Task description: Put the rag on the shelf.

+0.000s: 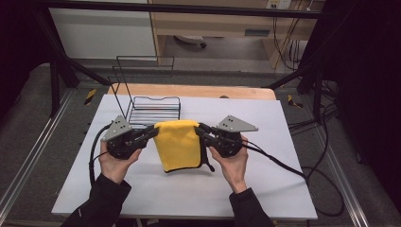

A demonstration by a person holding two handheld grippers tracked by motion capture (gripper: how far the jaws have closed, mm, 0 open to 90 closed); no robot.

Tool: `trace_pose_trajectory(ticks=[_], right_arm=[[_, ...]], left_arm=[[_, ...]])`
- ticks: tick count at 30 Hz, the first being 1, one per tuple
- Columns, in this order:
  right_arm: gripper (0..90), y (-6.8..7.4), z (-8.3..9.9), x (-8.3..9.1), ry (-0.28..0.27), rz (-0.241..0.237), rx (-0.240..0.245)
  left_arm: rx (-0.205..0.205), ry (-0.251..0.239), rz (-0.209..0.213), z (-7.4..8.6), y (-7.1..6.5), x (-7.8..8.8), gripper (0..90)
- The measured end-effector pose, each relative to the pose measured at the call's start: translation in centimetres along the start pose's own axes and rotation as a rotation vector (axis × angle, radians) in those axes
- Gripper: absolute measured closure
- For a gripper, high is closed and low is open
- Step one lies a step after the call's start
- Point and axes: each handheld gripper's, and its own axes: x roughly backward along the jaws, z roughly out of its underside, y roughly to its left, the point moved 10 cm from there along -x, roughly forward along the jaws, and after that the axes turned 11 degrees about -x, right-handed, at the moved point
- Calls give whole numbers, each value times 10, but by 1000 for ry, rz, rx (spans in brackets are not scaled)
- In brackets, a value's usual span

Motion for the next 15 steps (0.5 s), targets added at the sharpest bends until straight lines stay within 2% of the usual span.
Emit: trace_pose_trajectory(ticks=[15], right_arm=[[785,8,-29,4,-78,1,47]], left_arm=[[-22,-65,-31,-32,11,8,831]])
